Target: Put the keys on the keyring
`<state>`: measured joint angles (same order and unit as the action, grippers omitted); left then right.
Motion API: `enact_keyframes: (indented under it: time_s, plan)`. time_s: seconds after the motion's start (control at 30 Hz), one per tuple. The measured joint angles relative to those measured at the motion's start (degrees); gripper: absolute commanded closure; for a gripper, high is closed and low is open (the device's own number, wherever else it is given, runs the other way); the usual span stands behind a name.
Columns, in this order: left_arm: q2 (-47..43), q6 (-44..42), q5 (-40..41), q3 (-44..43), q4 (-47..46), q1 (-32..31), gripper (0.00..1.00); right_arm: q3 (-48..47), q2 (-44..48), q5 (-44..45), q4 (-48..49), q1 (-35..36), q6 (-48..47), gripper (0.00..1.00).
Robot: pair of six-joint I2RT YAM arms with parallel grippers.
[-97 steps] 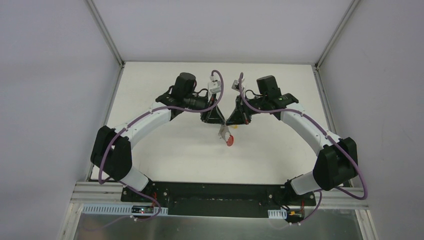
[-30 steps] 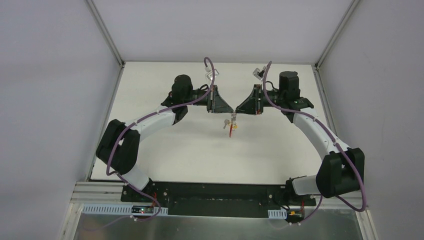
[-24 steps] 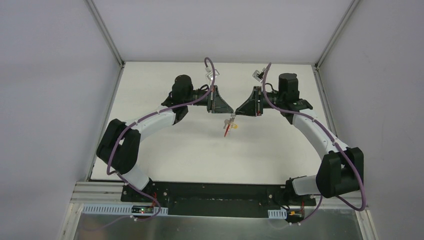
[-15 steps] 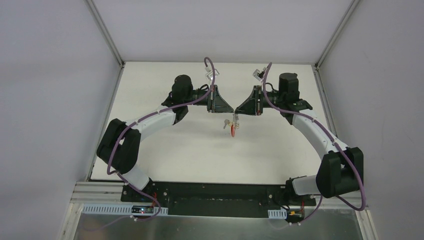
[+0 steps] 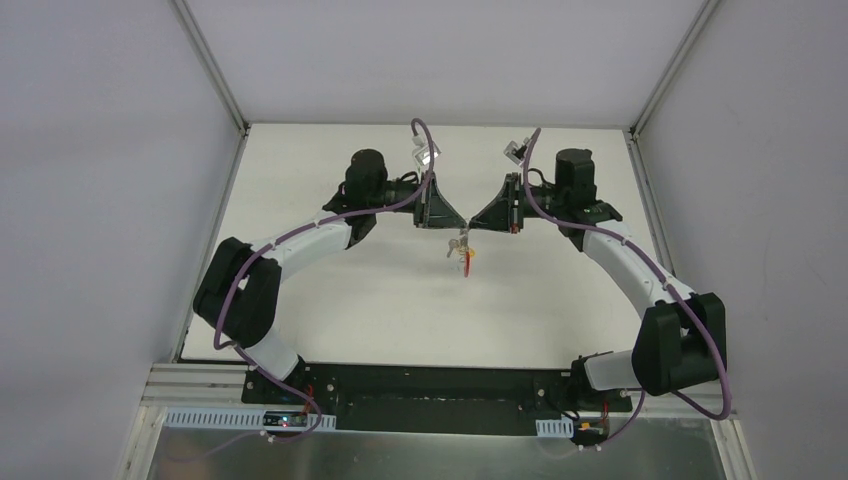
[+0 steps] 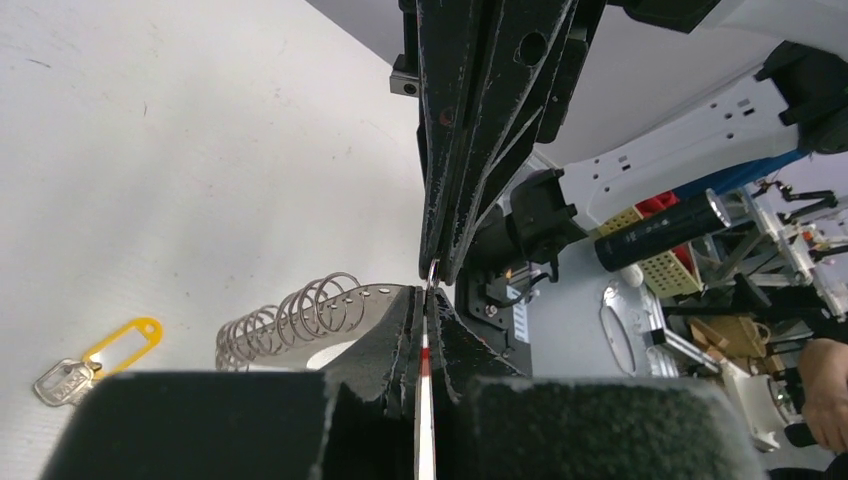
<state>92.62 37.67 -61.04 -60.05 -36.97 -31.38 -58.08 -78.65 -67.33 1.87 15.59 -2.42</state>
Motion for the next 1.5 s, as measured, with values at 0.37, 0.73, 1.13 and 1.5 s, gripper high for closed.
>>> enact_keyframes:
  time_s: [0.37,0.73,1.13,1.5]
  plan:
    - [-1.9,-21.4,0.0,-3.3,22.2,0.0,0.82,0.6,-0.5,0.9,-2.1,1.1,-4.7,1.0]
    - [-2.4,-24.2,0.0,-3.3,24.4,0.0,0.72,0.6,-0.5,0.9,-2.2,1.4,-5.8,1.0]
    - [-2.4,-24.2,0.0,-4.2,24.4,-1.0,0.71,1.9,-0.5,0.4,-2.1,1.9,-5.8,1.0]
    - [-2.4,-23.8,0.1,-4.9,24.4,-1.5,0.81,2.2,-0.5,-0.3,-2.1,2.0,-5.8,1.0]
